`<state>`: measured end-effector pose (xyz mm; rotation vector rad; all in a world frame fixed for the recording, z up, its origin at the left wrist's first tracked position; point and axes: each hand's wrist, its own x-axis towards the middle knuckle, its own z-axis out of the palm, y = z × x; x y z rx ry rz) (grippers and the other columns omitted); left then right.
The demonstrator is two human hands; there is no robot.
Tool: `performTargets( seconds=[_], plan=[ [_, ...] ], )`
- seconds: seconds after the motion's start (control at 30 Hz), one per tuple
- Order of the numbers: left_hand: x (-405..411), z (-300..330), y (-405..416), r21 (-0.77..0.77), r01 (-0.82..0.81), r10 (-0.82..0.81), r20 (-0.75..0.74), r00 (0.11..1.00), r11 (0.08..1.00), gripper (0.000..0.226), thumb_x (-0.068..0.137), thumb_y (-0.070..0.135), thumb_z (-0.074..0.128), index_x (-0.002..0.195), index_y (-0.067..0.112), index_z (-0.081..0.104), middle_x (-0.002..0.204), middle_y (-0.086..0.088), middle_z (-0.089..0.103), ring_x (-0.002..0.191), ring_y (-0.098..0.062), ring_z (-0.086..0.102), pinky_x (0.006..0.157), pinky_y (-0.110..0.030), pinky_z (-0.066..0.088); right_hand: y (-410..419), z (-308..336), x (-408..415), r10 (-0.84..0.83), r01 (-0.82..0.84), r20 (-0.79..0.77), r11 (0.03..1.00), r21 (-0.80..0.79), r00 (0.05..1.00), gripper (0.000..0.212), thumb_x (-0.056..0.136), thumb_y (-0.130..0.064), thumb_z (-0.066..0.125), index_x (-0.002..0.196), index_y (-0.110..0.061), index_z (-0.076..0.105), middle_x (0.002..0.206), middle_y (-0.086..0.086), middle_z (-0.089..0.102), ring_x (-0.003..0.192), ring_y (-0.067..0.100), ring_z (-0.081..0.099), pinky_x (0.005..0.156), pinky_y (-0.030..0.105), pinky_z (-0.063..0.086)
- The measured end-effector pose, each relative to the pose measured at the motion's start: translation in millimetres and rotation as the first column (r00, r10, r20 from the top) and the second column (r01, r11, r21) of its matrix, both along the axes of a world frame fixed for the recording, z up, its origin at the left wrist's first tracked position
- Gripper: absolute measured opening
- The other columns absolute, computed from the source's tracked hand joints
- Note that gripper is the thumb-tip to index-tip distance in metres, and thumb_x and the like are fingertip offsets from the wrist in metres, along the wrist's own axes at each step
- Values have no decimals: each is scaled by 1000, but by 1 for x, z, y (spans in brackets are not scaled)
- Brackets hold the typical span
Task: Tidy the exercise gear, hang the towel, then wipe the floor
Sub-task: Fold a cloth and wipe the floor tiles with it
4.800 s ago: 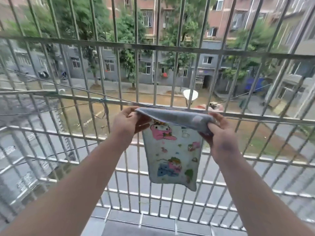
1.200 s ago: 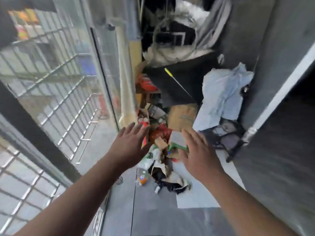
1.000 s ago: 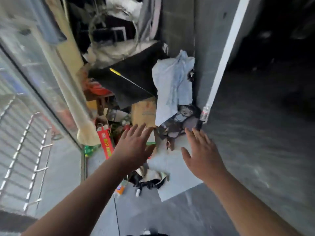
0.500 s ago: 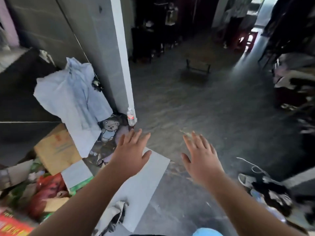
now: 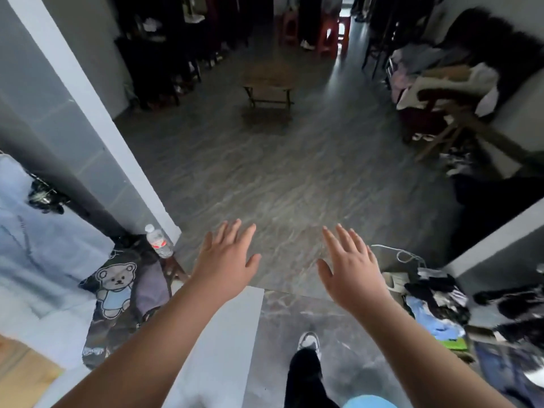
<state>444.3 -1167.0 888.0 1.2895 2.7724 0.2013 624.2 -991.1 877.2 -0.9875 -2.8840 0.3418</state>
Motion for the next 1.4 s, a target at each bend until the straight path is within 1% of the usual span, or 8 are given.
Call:
performTargets(
  seconds=[0.17,0.3,0.47,0.57,0.73,0.97,1.2,1.4],
  plan=[
    [-72,-14,100,-51,-5,4,-31,1000,999,64,95,51,42,152,30,22,162,-5,21,148,-29,17,116,-49,20,98,-9,-67,-5,5,-12,1000,-19,1000,68,96,-53,37,155,-32,12,163,1,16,150,25,11,119,47,21],
    [-131,-10,162,-27,-79,79,-3,997,997,63,94,48,47,151,27,29,159,-9,28,146,-32,23,116,-50,23,167,-5,-131,92,-92,9,996,-10,996,68,96,-52,37,156,-28,13,163,3,18,150,27,13,118,47,22],
    [-201,-6,211,-35,-151,151,0,988,988,63,93,48,47,150,26,33,157,-11,32,143,-34,28,114,-50,25,228,1,-226,171,-171,23,985,-23,985,67,97,-50,37,156,-27,13,162,4,18,150,27,12,119,45,18],
    [-254,-6,228,-31,-198,198,-7,980,980,67,87,52,38,148,25,37,154,-12,38,140,-34,35,111,-52,29,251,4,-289,229,-228,20,973,-30,973,66,98,-49,35,156,-28,10,163,3,16,150,25,9,120,44,16],
    [-365,-18,249,-14,-241,241,1,971,970,65,92,52,39,150,28,27,157,-10,31,144,-32,27,114,-52,24,282,1,-410,287,-287,53,958,-18,956,67,98,-51,32,156,-29,6,164,2,11,151,25,6,121,44,15],
    [-565,-13,268,-24,-269,270,36,962,963,66,96,53,34,154,29,13,162,-10,17,149,-31,11,119,-50,12,305,14,-618,294,-293,56,956,-26,954,68,98,-51,35,156,-29,7,165,2,10,151,24,6,121,45,16],
    [-733,7,294,-40,-296,296,-11,955,954,66,96,54,36,153,29,15,162,-9,17,148,-32,12,119,-53,12,326,31,-794,341,-341,13,940,-13,940,65,99,-51,35,155,-27,12,164,2,14,151,24,6,120,43,14],
    [-872,8,341,-63,-317,316,-19,949,946,67,98,55,32,155,26,11,163,-9,10,150,-31,6,120,-52,9,378,25,-939,375,-375,-8,927,-23,927,65,99,-50,36,155,-28,11,164,2,15,151,24,7,120,42,14]
  ],
)
